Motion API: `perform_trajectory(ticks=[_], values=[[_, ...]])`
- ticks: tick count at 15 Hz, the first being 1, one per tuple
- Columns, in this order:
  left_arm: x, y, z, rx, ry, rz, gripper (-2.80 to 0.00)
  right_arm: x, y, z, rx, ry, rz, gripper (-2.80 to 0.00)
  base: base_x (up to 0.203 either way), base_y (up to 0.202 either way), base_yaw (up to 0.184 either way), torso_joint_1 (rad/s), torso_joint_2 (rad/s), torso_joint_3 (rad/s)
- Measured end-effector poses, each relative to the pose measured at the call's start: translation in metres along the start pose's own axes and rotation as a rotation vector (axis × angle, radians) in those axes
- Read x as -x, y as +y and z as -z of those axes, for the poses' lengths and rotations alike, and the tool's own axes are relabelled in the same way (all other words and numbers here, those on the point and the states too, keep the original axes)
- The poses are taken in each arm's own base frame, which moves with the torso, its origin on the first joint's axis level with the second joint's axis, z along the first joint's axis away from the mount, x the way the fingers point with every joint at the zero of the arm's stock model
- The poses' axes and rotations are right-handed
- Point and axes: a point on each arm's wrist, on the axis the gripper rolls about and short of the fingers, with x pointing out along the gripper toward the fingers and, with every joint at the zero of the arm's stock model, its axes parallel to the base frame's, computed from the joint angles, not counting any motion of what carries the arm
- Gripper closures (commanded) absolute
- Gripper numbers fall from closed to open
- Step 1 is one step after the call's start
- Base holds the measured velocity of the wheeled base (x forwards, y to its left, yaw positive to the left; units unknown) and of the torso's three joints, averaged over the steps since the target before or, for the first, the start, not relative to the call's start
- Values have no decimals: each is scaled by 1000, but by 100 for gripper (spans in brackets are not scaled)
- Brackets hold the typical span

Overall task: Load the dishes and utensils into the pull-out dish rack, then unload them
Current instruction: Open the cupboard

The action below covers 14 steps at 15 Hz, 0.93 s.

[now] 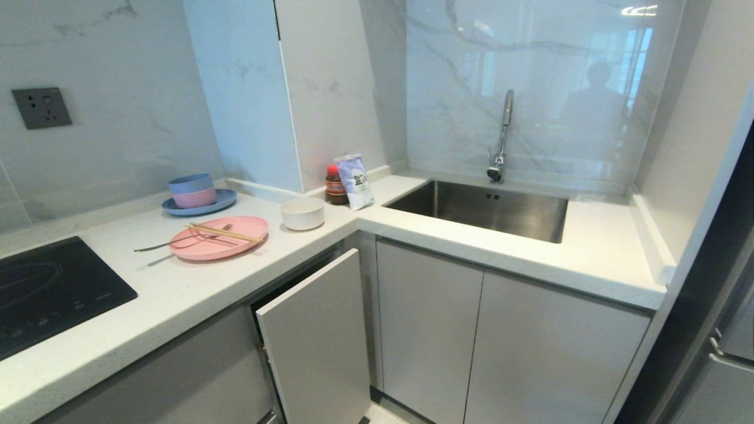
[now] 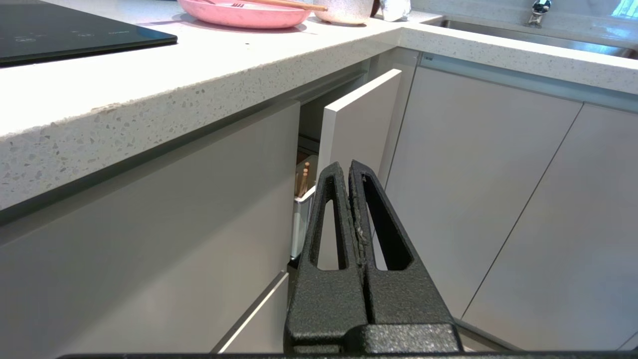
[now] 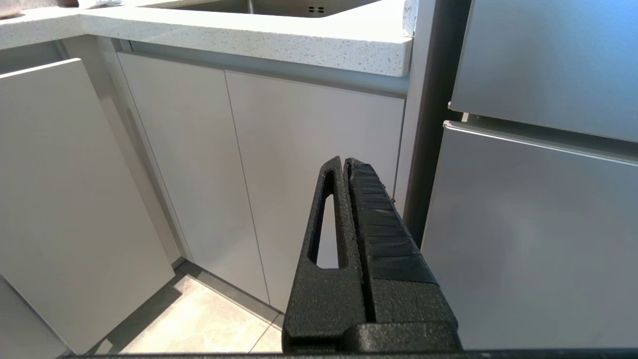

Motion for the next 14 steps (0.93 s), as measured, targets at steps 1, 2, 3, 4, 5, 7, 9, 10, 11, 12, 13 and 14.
perform_trajectory(ticks=[1,2,3,4,5,7,9,10,11,12,13,14], values=[[0,0,0,0,0,0,0,0,0,0,0,0,0,0,0,0,0,0,0,0],[0,0,0,0,0,1,0,0,0,0,0,0,0,0,0,0,0,0,0,0],[0,0,0,0,0,0,0,0,0,0,0,0,0,0,0,0,0,0,0,0],[0,0,0,0,0,0,0,0,0,0,0,0,0,0,0,0,0,0,0,0],[0,0,0,0,0,1,0,0,0,0,0,0,0,0,0,0,0,0,0,0],[0,0,0,0,0,0,0,0,0,0,0,0,0,0,0,0,0,0,0,0],[0,0,0,0,0,0,0,0,0,0,0,0,0,0,0,0,0,0,0,0],[0,0,0,0,0,0,0,0,0,0,-1,0,0,0,0,0,0,0,0,0],[0,0,0,0,0,0,0,0,0,0,0,0,0,0,0,0,0,0,0,0],[0,0,0,0,0,0,0,0,0,0,0,0,0,0,0,0,0,0,0,0],[0,0,0,0,0,0,0,0,0,0,-1,0,0,0,0,0,0,0,0,0],[0,0,0,0,0,0,0,0,0,0,-1,0,0,0,0,0,0,0,0,0]])
